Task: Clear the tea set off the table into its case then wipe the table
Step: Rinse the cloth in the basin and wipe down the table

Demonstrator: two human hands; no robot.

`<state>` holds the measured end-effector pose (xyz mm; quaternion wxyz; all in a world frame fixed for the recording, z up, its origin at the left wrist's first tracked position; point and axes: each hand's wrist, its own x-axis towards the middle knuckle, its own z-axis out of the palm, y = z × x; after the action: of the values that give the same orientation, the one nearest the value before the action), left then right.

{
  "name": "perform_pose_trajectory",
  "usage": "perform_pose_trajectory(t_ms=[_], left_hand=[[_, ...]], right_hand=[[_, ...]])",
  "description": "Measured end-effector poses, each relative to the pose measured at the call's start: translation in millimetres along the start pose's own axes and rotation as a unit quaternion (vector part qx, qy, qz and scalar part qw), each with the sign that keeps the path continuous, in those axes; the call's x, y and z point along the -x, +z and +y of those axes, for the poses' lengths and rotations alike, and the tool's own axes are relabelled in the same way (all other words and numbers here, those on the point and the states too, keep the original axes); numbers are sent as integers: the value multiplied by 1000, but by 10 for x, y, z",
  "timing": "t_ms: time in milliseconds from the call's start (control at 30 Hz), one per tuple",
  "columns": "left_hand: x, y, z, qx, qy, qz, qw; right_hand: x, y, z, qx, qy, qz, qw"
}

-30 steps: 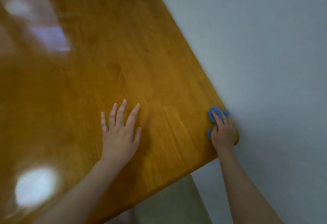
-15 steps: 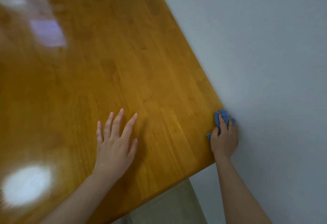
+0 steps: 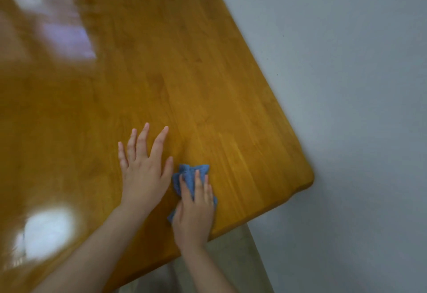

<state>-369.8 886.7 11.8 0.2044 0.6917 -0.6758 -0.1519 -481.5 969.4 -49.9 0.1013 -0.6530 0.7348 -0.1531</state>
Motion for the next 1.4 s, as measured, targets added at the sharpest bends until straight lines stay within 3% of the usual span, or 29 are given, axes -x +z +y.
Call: perform_pose_trajectory(t_ms=[200,267,333,400,500,600,700,1000,1300,1400], left_hand=[[19,-278,-445,7,-51,28,998],[64,-390,-639,-4,-74,24,997],[118,-536,-829,-18,-94,22,995],[168,-659,-992,-28,-108,17,994],[232,-717,-1152,-34,-119,8,992],[282,-711,-1260,-24,-140,-8,990],[329,-713,-1359,-42,-119,-14,992],[485,-865,-1778,-40,-92,-47,994],[557,-1301,-2538,-63,-46,-97,992],[558,-1468,-2790,-76,-27,-95,992]], right_hand=[[6,363,-908,-43,-90,-50,994],[-26,328,-931,-134,-92,-62,985],[-75,124,-800,-254,-45,-23,966],[-203,-145,-498,-298,8,59,953],[-543,-472,219,-200,55,134,969],[-854,-515,826,-66,66,86,992],[-946,-374,957,2,77,46,996],[-333,220,-429,-57,-21,28,998],[565,687,-1925,-29,50,17,998],[717,823,-2422,-48,34,6,998]])
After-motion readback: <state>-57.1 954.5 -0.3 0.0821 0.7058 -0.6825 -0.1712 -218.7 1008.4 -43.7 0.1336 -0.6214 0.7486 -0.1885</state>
